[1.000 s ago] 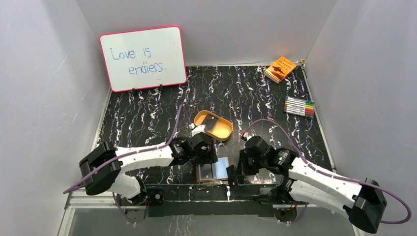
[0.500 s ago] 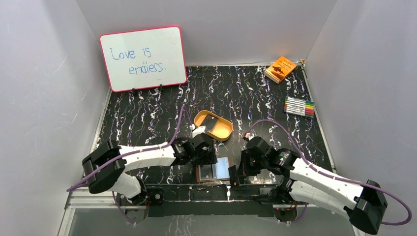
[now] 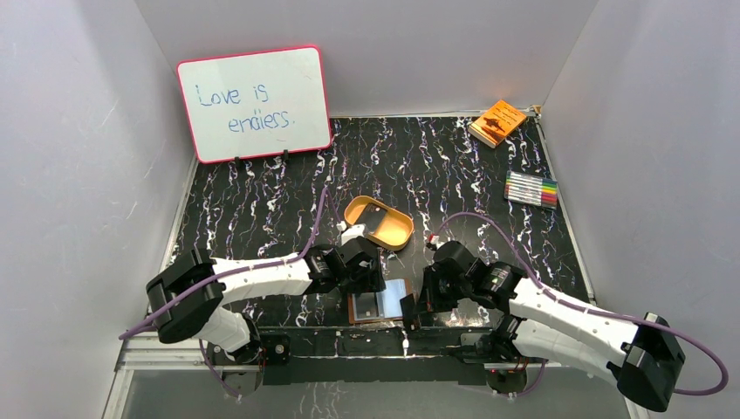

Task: Put the credit cards into the card holder
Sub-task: Turn over the card slot in the card holder.

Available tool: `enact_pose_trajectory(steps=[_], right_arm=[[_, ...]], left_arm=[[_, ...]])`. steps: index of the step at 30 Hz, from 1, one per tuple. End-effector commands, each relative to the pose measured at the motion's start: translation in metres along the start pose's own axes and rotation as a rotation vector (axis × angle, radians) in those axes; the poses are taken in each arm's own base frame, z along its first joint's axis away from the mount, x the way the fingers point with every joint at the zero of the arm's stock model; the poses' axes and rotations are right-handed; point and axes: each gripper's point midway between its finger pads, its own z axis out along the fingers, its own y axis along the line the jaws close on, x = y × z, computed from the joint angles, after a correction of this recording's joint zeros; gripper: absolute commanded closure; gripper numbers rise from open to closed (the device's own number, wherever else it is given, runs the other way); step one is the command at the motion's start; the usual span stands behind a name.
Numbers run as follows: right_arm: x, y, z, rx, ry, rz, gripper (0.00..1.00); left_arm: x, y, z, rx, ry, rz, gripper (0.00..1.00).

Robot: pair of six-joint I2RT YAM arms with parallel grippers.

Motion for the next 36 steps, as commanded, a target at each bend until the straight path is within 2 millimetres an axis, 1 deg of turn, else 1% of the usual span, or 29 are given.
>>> enact_pose_trajectory(steps=[1,4,8,11,17,21,23,25,26,28,29,30,32,33,36], right_arm=[[-0.002,0.009,0.003,-0.051,-0.005,-0.026,1.00],[-0.003,0.006,0.002,-0.030,-0.009,-0.019,1.00],[-0.006,-0.010,-0.005,0.065,-0.046,0.004,1.00],[-0.001,-0.018,-0.008,0.091,-0.038,0.018,1.00],[0.001,-0.016,-0.007,0.072,-0.034,0.023,1.00],[-0.002,-0.009,-0.007,0.047,-0.037,0.008,1.00],[-0.008,-0.009,-0.011,0.062,-0.060,0.010,1.00],[-0.018,-0.008,-0.021,0.084,-0.114,0.010,1.00],[-0.029,-0.004,-0.029,0.082,-0.168,-0.003,1.00],[-0.041,0.010,-0.040,0.035,-0.229,-0.032,1.00],[-0.043,0.018,-0.041,0.014,-0.218,-0.054,1.00],[-0.037,0.026,-0.036,-0.014,-0.160,-0.072,1.00],[-0.034,0.033,-0.026,-0.039,-0.106,-0.087,1.00],[-0.032,0.030,-0.022,-0.031,-0.097,-0.085,1.00],[-0.019,0.015,-0.010,0.009,-0.042,-0.051,1.00]], left_arm=[[0.005,0.004,0.003,-0.010,0.015,0.004,0.41],[0.005,0.004,0.003,-0.015,0.019,0.008,0.41],[0.005,0.007,0.003,-0.028,0.015,0.014,0.41],[0.005,0.008,0.002,-0.028,0.013,0.013,0.41],[0.005,0.008,0.003,-0.028,0.014,0.014,0.41],[0.005,0.007,0.003,-0.029,0.017,0.018,0.41],[0.005,0.008,0.003,-0.031,0.018,0.017,0.41],[0.005,0.008,0.003,-0.033,0.018,0.018,0.41],[0.005,0.009,0.002,-0.035,0.018,0.018,0.41],[0.005,0.009,0.002,-0.034,0.014,0.017,0.41],[0.004,0.008,0.002,-0.033,0.012,0.017,0.41],[0.004,0.008,0.003,-0.034,0.012,0.017,0.41],[0.004,0.006,0.003,-0.032,0.017,0.017,0.41],[0.005,0.007,0.003,-0.035,0.018,0.017,0.41],[0.004,0.009,0.002,-0.035,0.013,0.015,0.40]])
